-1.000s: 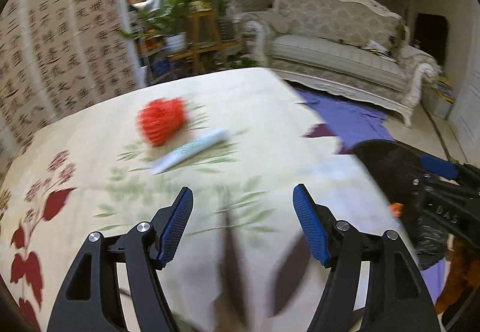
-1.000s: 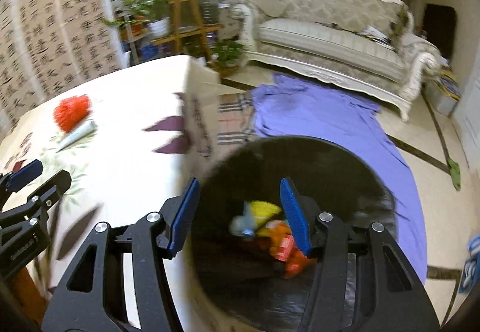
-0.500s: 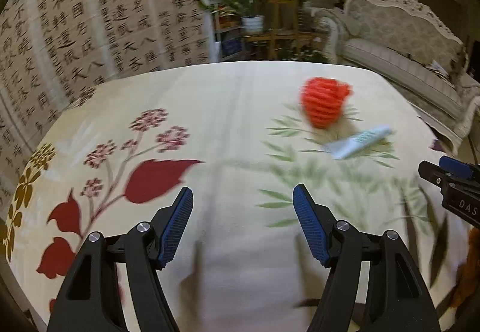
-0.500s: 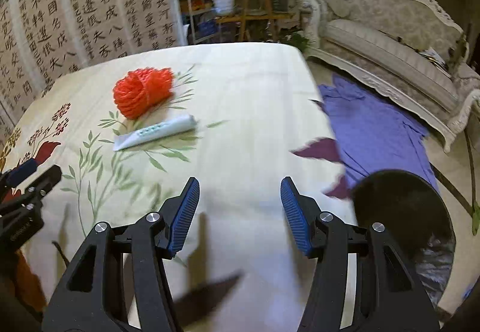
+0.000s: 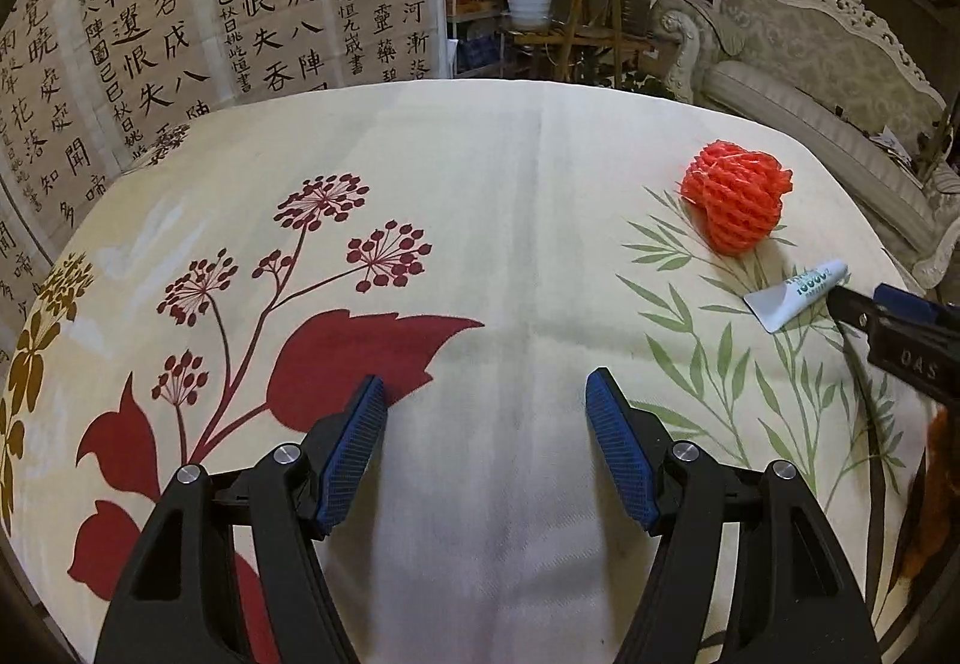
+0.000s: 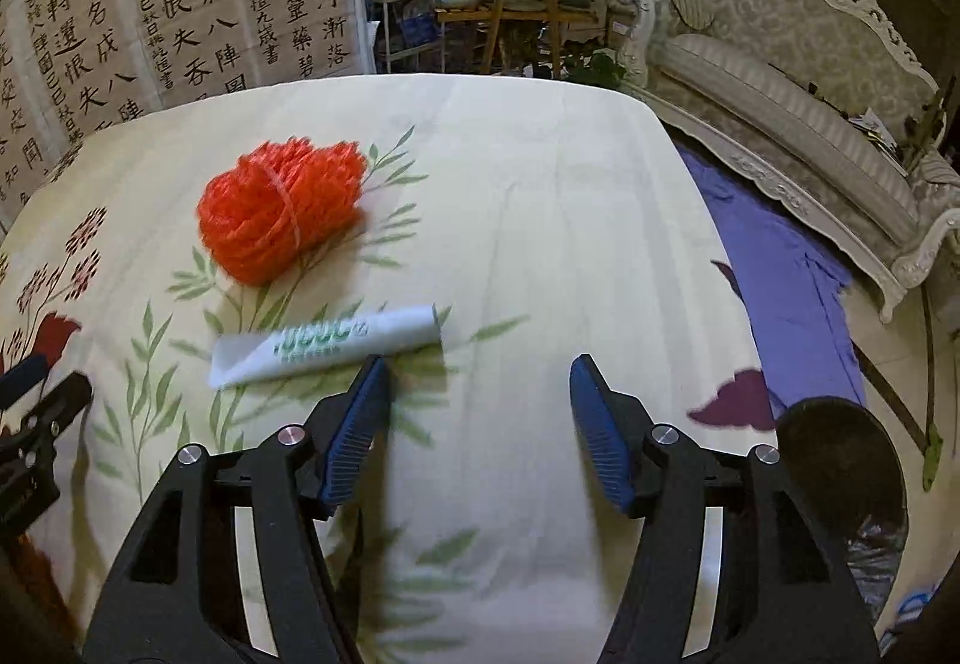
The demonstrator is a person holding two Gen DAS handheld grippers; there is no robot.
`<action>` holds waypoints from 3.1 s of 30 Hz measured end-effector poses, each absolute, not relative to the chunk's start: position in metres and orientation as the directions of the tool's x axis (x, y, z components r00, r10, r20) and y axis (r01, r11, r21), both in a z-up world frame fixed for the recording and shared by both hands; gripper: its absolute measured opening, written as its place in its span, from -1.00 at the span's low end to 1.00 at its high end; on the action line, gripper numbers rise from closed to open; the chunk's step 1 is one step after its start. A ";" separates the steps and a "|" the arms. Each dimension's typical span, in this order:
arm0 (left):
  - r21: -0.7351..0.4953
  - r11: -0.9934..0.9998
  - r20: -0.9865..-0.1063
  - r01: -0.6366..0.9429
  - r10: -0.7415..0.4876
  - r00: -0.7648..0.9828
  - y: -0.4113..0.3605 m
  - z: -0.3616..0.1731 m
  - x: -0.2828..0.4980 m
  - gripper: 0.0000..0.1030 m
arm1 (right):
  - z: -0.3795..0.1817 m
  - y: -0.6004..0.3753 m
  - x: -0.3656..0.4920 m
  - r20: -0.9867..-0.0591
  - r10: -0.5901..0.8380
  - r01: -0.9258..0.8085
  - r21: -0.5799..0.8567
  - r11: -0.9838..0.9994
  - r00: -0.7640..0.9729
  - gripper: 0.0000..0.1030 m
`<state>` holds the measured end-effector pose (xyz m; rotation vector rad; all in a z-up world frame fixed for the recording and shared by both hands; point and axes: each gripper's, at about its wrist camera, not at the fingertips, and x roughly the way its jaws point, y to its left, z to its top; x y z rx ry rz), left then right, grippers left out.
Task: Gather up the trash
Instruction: 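Move both open grippers back over the table, then grasp the white tube with green print with the right gripper, then grasp the orange mesh net with the left gripper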
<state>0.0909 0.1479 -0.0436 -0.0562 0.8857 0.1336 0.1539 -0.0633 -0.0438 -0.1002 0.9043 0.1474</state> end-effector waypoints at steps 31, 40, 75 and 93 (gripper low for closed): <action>-0.045 0.986 -0.768 -0.160 0.068 0.637 0.171 -0.040 0.105 0.31 | -0.041 -0.011 0.164 -0.798 0.087 -0.128 0.012 0.992 0.597 0.24; -0.039 0.987 -0.768 -0.153 0.069 0.637 0.169 -0.041 0.106 0.34 | -0.040 -0.051 0.150 -0.799 0.062 -0.096 0.005 0.995 0.598 0.28; -0.001 1.000 -0.729 0.004 -0.003 0.684 0.090 -0.030 0.132 0.40 | -0.041 -0.096 0.169 -0.774 0.096 -0.127 0.020 0.992 0.626 -0.63; 0.022 0.999 -0.731 0.037 -0.009 0.682 0.049 -0.033 0.191 0.44 | -0.041 -0.106 0.186 -0.773 0.146 -0.167 0.053 0.985 0.617 -0.62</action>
